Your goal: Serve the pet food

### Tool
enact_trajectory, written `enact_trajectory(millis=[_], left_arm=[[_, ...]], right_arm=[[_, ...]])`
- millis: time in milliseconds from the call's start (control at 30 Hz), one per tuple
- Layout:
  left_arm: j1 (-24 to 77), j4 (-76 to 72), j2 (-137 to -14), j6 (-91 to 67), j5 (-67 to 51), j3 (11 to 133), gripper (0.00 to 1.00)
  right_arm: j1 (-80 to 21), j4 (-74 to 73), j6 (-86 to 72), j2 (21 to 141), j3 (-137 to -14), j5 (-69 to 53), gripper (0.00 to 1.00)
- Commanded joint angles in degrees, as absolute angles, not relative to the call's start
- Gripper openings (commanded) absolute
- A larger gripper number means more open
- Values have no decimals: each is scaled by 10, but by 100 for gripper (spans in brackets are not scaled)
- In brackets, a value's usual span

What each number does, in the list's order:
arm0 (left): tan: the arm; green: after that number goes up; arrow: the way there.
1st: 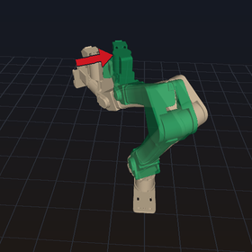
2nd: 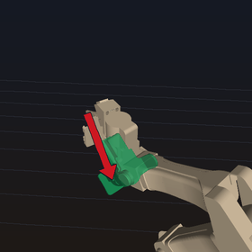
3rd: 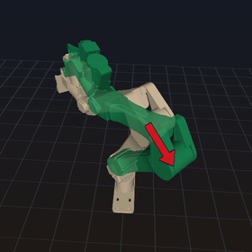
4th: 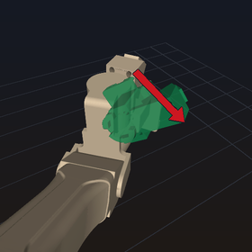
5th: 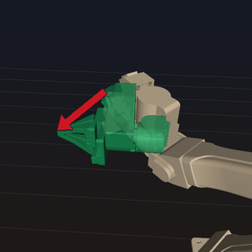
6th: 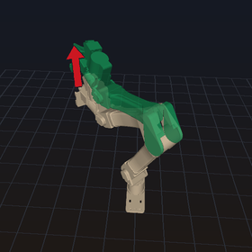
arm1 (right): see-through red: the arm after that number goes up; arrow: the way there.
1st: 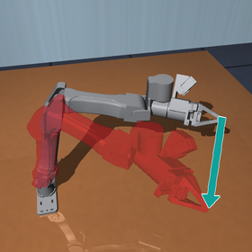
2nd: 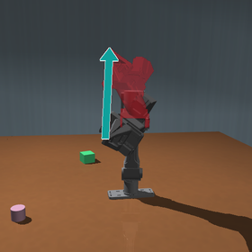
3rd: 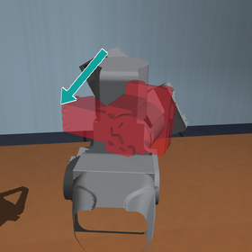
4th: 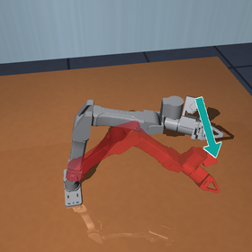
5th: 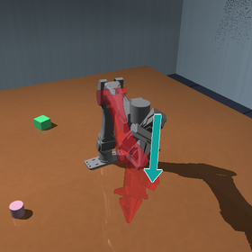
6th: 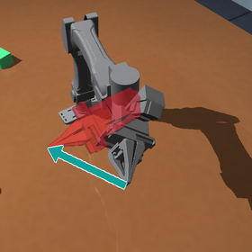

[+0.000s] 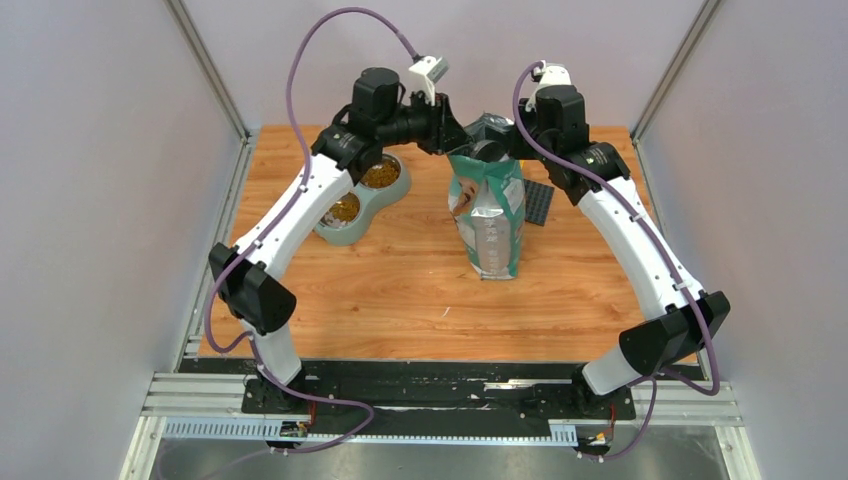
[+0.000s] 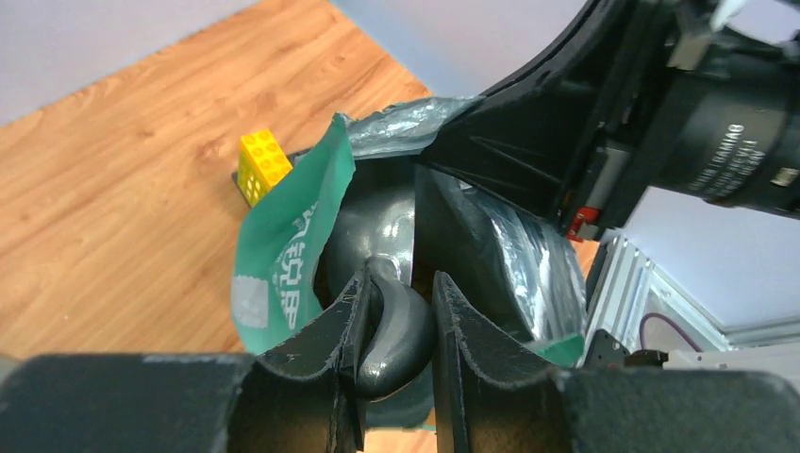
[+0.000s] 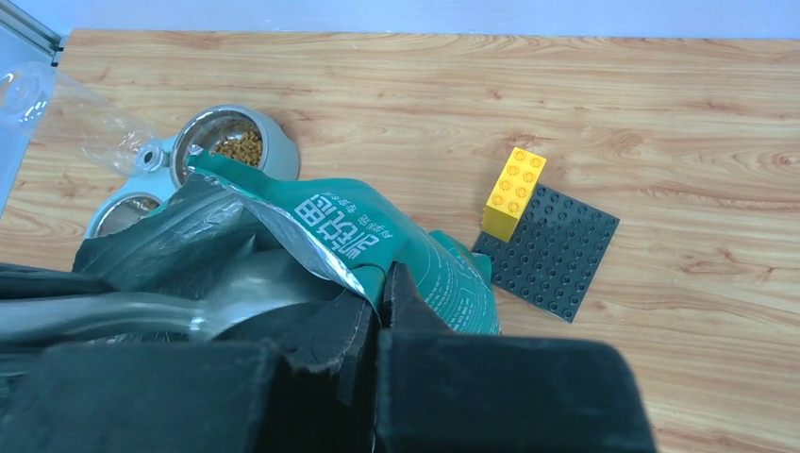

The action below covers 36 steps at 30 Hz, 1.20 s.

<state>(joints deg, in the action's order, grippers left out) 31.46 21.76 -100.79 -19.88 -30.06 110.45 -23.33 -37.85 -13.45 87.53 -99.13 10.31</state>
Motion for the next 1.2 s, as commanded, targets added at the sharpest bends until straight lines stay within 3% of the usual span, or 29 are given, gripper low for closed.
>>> enact_trajectory(millis=[0,367,667,833,933,1167], left_arm=[[325,246,-1029,-177,-251,1158,0],[350,273,-1089,-131,-223,1168,0],[352,376,-1150,-160,-251,1226,0],[342,397,-1161,-212,-329,1257,0],[314,343,-1149,-303,-414,1239,0],[275,239,-1099,-425,-477,1194,0]], right_arm=[[-237,-325,-124,853,-1002,106,0],[-241,-321,-111,867,-1008,107,0],[-242,-319,-107,869,-1007,108,0],[-242,-316,-105,869,-1006,112,0],[-242,-316,-104,869,-1005,115,0],[-241,-315,-103,869,-1005,123,0]])
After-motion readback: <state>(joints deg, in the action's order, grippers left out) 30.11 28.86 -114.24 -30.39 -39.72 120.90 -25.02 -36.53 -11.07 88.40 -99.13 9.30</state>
